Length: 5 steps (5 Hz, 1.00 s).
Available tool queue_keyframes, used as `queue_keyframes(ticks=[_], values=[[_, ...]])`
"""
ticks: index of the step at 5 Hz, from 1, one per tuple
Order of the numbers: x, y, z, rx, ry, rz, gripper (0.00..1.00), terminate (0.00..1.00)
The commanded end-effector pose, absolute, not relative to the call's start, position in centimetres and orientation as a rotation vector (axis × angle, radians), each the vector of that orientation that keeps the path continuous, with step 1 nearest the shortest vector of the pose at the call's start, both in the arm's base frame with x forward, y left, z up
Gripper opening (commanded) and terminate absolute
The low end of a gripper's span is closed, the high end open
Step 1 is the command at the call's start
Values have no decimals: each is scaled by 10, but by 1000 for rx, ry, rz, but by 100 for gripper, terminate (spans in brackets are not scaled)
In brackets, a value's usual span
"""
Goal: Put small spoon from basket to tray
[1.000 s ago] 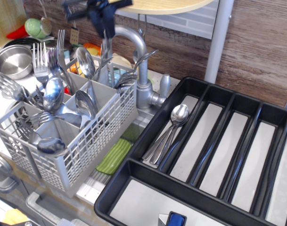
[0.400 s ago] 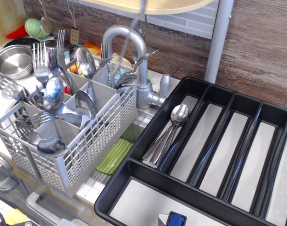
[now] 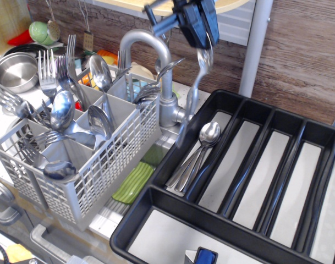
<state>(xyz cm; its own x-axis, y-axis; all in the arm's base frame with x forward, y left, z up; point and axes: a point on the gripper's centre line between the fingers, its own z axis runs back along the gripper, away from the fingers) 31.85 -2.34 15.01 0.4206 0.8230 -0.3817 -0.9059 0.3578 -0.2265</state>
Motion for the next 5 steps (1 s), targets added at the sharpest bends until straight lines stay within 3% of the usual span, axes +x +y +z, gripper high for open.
queue_keyframes(ticks=[1,2,5], values=[[308,-27,146,-517,173,1229,0,0],[310,-21,117,-551,163,1233,0,0],[334,-9,60,-614,166,1196,0,0]])
